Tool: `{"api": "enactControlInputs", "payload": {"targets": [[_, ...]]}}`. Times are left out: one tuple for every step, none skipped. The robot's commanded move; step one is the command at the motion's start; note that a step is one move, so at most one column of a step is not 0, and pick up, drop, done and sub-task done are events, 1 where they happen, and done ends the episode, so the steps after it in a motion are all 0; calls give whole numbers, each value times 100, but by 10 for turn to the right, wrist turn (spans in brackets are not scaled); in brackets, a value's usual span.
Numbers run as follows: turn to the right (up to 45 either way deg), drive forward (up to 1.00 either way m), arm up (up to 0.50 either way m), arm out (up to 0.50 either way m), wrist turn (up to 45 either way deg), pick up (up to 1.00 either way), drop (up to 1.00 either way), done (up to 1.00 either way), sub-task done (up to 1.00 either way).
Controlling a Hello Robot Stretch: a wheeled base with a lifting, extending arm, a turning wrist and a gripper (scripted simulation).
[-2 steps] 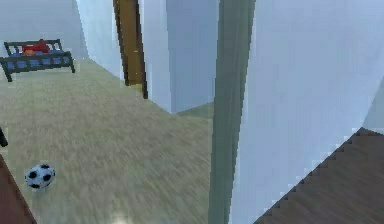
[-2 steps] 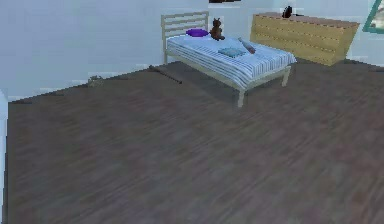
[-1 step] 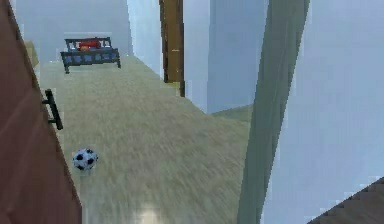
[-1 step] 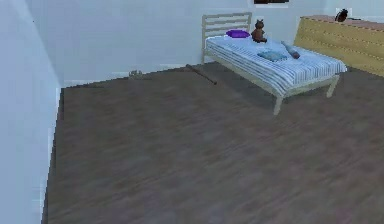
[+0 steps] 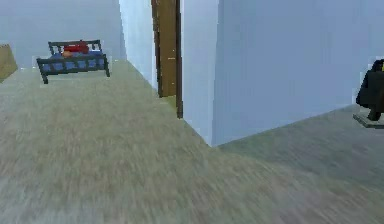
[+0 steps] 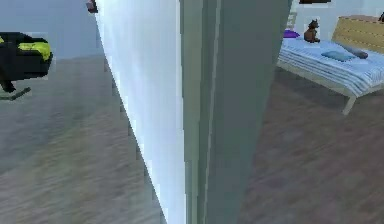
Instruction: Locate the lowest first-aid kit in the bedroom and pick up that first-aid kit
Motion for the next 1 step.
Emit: {"api": "enactControlInputs", "payload": {"targets": [[-300,0,0,0,0,0,0,0,0]]}}
